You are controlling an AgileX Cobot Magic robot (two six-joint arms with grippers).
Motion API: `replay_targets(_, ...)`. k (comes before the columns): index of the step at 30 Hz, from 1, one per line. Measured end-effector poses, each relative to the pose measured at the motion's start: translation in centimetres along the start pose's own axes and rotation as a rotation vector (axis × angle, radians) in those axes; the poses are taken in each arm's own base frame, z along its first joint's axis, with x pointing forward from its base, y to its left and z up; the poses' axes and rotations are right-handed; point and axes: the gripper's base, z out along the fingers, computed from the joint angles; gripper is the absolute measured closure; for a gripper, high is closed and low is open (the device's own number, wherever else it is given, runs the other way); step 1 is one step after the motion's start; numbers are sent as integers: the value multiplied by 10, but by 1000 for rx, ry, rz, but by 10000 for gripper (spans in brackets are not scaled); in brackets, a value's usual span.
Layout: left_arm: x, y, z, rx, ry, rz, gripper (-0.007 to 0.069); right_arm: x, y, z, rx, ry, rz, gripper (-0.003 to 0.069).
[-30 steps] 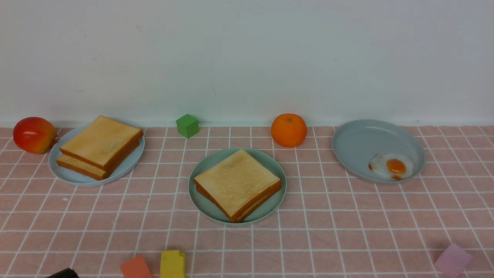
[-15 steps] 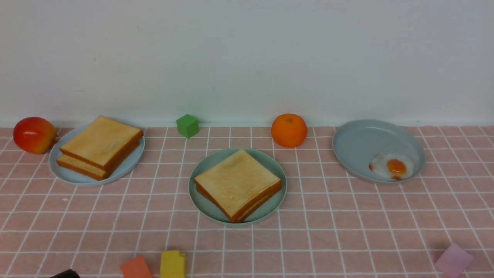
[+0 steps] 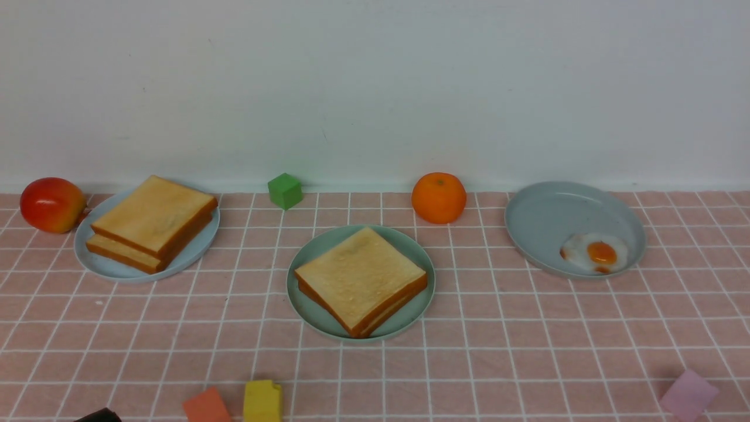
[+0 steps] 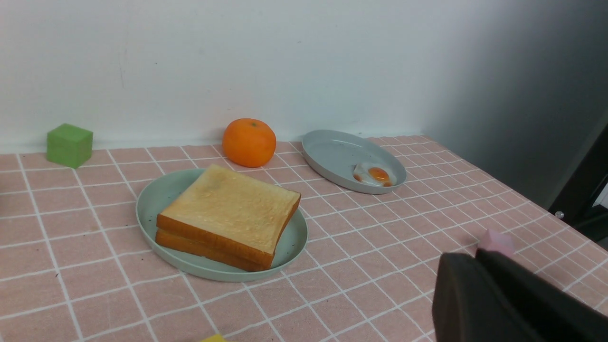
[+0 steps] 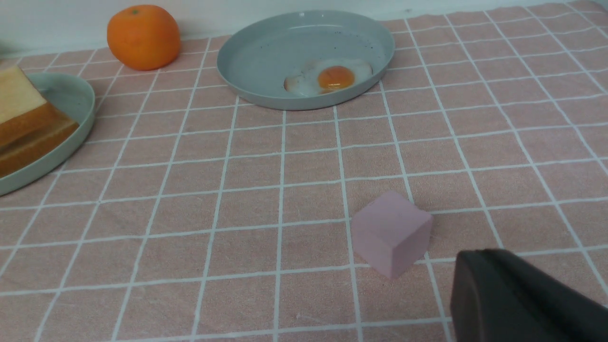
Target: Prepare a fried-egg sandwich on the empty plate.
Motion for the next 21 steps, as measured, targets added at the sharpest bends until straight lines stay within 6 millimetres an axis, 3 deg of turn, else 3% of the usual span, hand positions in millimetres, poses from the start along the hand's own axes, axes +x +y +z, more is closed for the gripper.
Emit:
replay_targets(12, 0, 2, 0, -24, -8, 39, 578, 0, 0, 0, 0, 0, 0, 652)
replay_targets(18, 3, 19, -6, -282, -119, -9, 638, 0, 0, 0, 0, 0, 0, 648)
replay_targets(21, 20, 33, -11, -456, -159, -27, 638, 0, 0, 0, 0, 0, 0, 648)
